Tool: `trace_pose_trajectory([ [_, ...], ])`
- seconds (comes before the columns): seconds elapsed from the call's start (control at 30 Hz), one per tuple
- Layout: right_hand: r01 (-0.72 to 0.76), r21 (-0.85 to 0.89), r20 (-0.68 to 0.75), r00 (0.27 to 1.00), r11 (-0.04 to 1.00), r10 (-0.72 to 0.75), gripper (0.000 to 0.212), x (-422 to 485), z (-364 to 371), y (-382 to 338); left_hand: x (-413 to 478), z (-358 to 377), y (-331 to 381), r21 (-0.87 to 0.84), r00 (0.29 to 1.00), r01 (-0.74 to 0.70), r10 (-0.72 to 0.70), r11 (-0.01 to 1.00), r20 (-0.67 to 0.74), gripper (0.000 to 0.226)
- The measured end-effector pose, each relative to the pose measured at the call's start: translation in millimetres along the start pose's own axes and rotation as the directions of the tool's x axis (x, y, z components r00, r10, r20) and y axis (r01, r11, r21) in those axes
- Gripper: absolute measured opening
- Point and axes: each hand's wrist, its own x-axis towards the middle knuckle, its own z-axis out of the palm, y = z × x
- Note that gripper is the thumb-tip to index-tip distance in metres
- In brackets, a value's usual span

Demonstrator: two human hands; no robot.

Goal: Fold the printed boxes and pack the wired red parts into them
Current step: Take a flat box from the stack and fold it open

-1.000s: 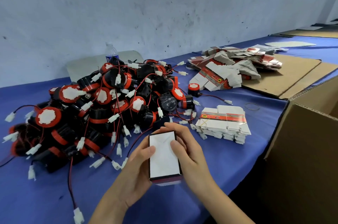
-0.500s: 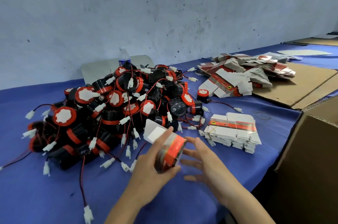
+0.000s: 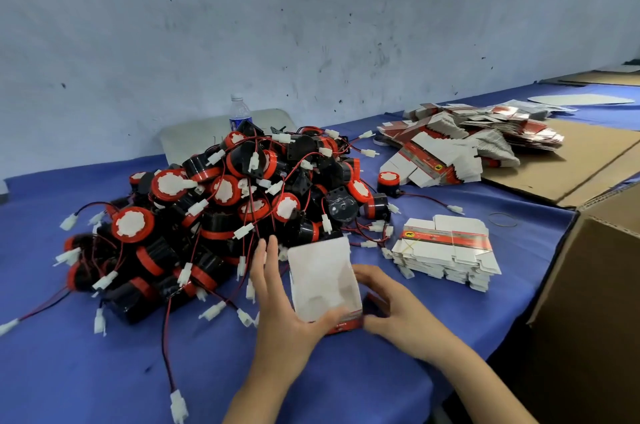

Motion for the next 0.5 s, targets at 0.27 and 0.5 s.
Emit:
trace_pose_trajectory([
  [0.27,0.098,-0.395,-0.309,0.922,0.914,-0.232,0.039,78.5,-24.6,-58.8,1.6,-1.9,-15.1,-0.095,0.937,0.242,-0.208,0.965,0.280,0.115],
  [0.5,-0.014,-0.667,0.195,0.962,0.744,0.193,0.068,142.2,-21.0,-79.2,4.6,-7.0,-13.9,-0.080,0.909,0.260,-0.216,0.962,0.358,0.116],
])
